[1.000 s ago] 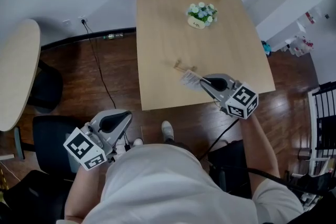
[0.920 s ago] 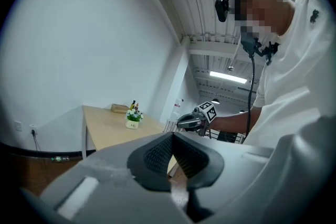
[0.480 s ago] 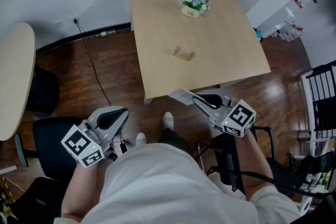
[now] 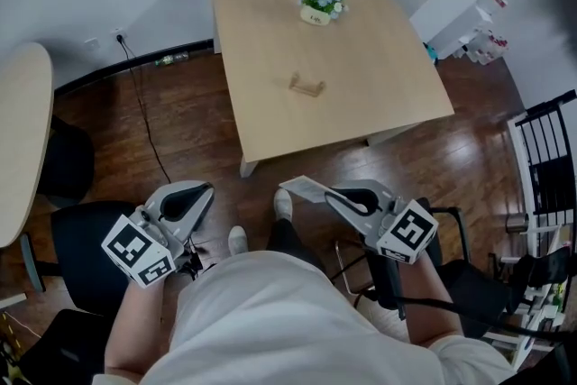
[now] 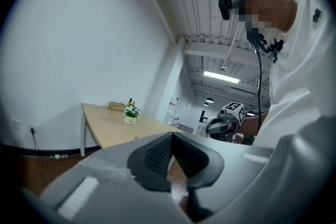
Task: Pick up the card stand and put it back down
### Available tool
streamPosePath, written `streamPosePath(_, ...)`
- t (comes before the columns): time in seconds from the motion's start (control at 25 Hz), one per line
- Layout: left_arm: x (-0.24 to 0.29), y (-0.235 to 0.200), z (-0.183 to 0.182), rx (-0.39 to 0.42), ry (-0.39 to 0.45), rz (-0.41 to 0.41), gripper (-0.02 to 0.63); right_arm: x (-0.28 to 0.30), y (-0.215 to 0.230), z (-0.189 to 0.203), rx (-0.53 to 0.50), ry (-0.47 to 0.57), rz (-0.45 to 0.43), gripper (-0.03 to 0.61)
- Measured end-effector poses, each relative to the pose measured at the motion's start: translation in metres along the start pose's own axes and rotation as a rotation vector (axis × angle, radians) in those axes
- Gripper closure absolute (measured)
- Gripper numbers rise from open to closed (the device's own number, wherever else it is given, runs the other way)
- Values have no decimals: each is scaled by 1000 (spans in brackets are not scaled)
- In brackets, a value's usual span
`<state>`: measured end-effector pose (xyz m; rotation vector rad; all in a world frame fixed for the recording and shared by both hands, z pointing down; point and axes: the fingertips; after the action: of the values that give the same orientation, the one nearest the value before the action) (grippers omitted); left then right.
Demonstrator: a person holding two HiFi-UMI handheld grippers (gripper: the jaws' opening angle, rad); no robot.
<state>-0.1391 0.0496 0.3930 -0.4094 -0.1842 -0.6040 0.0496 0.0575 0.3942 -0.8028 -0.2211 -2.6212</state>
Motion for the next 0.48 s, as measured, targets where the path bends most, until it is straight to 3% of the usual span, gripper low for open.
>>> streamPosePath(0.48, -5, 21, 14, 31, -14, 11, 612, -19, -38, 3, -35, 30, -5, 558)
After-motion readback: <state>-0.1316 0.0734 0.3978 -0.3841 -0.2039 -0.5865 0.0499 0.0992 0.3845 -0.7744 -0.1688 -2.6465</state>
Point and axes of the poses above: the fingertips, and each gripper's own axes: x forward along the fingers, y to its right, z out of its underside, and after that the axes turned 9 degrees about -y, right-handed
